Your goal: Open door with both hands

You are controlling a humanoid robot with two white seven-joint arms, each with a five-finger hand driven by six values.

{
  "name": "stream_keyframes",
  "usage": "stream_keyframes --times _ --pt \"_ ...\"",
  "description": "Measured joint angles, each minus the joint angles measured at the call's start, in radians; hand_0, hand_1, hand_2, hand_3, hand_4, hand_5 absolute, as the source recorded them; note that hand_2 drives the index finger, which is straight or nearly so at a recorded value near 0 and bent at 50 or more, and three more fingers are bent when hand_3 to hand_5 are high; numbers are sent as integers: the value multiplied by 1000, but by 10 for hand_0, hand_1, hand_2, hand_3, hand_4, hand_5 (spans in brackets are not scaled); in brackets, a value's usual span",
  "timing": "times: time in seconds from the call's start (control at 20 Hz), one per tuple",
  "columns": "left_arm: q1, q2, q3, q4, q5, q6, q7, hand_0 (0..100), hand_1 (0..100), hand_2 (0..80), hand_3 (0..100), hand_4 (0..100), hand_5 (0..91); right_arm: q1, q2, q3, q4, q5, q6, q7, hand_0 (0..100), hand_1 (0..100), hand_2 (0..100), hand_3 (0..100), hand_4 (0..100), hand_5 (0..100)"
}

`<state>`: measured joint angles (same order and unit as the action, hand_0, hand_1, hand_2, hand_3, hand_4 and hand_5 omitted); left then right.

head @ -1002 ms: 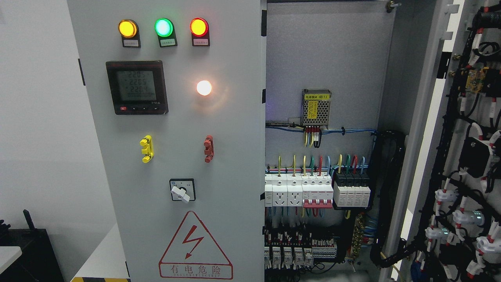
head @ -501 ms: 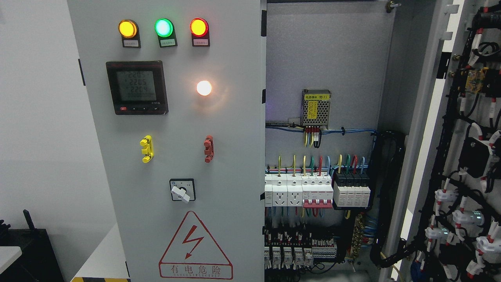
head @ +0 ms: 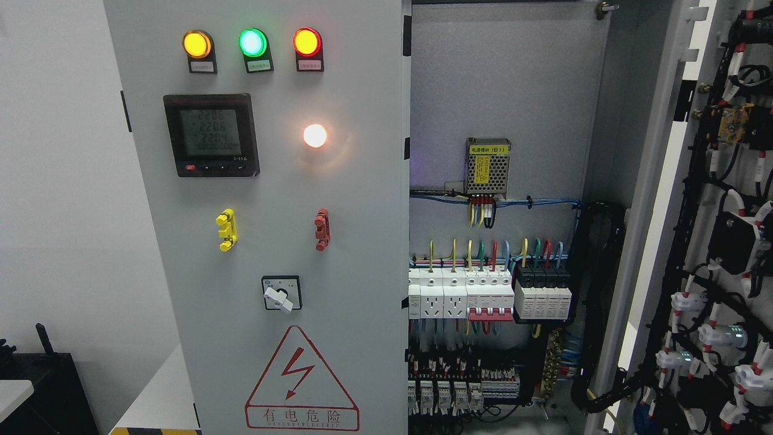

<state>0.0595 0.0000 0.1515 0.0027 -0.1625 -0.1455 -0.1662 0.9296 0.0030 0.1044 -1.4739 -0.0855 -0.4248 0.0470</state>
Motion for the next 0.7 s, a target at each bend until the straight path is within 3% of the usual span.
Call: stream_keyframes --times 0.7 --pt "-3 -10 -1 -2 0 0 3 0 0 0 0 41 0 -13 -2 2 -203 0 9 0 0 0 0 0 0 0"
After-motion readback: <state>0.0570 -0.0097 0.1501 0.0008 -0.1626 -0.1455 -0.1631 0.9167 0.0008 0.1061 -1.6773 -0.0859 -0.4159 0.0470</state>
